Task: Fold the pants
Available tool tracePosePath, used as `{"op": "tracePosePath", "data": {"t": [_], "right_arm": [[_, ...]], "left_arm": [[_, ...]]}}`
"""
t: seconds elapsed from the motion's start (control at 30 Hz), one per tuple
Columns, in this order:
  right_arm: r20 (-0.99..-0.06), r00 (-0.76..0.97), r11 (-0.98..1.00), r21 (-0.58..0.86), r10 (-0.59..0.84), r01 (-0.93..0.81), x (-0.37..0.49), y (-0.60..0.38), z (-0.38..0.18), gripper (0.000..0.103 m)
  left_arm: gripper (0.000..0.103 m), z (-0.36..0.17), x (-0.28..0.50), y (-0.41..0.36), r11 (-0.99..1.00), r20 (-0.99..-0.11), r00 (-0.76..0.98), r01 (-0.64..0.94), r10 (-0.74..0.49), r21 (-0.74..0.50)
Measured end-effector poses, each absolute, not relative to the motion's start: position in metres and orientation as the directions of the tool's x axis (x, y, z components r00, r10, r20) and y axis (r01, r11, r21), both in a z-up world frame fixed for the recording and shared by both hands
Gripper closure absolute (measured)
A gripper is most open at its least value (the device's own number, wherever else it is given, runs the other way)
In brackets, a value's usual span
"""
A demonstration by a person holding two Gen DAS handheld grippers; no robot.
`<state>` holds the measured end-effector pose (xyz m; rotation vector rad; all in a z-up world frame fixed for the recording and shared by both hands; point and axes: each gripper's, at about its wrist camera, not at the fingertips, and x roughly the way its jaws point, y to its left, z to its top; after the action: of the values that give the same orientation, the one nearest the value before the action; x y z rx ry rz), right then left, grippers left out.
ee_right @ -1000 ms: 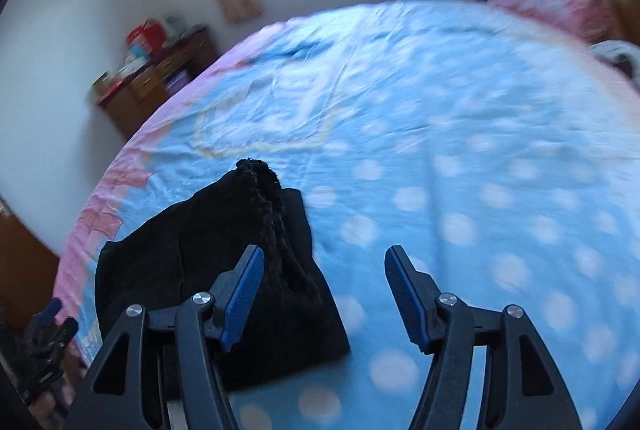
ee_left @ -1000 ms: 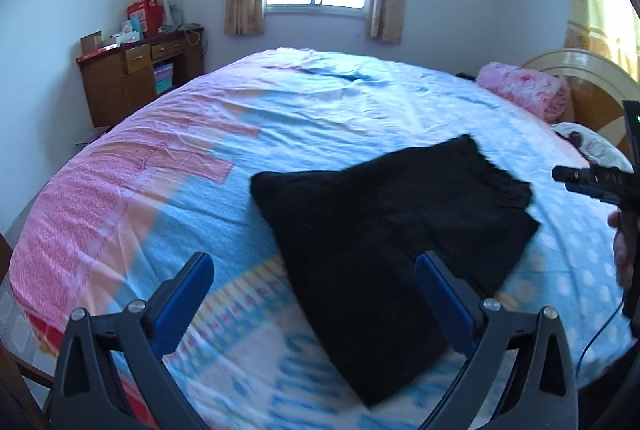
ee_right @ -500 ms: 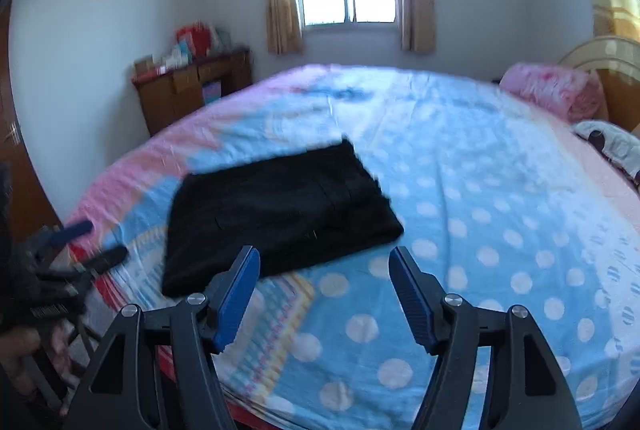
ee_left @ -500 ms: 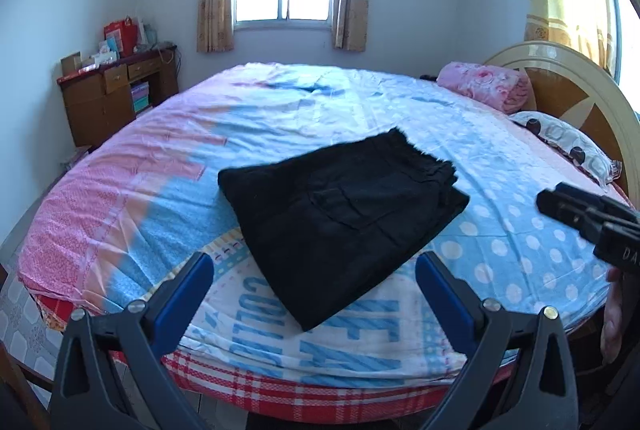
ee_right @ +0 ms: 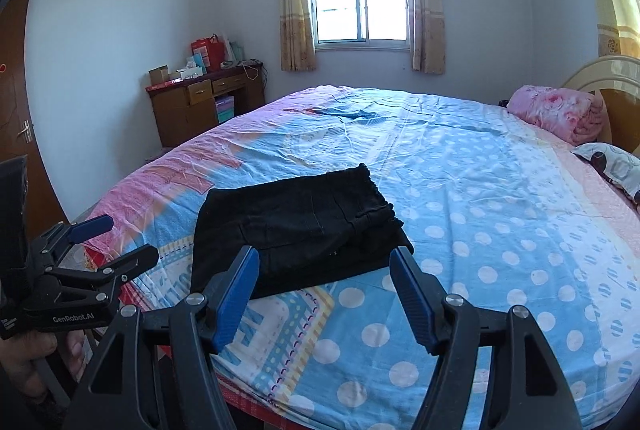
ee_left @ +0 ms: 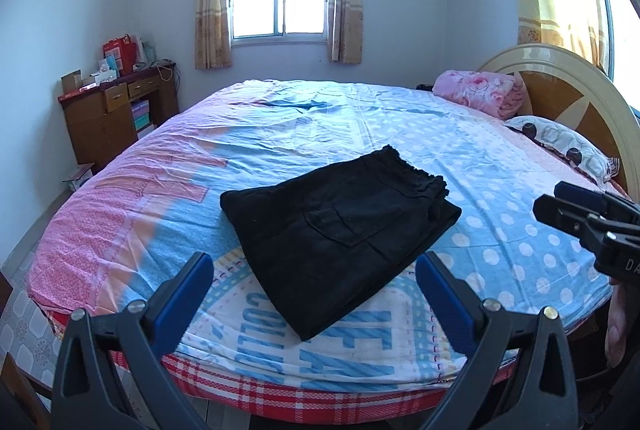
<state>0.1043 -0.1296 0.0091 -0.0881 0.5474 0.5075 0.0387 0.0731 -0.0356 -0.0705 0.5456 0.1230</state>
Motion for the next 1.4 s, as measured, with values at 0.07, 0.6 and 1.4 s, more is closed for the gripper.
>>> {"op": "tracePosePath", "data": {"t": [0.07,0.6,1.4], "right_arm": [[-0.522,0.732,0.874,0.056,0.437,-0.482,0.1052,-0.1296,0.0079,0.034],[-0.520,0.738,0.875,0.039,0.430,-0.482,0.1038,-0.1271,0.0074,0.034],[-0.514,0.747,0.878,0.026,0.422,-0.478,0.1032,-0.1288,0.0100,0.034]], "left_arm": [[0.000,-0.0357,0.0388,0.0738,0.990,-0.522,0.847,-0.137,0.100,-0.033],[0.000,-0.0363,0.0399,0.0698,0.992,-0.531,0.841,-0.126,0.100,-0.012],[0.000,-0.0331,0.0395,0.0708,0.993,-0.534,0.840,-0.120,0.098,-0.006]]}}
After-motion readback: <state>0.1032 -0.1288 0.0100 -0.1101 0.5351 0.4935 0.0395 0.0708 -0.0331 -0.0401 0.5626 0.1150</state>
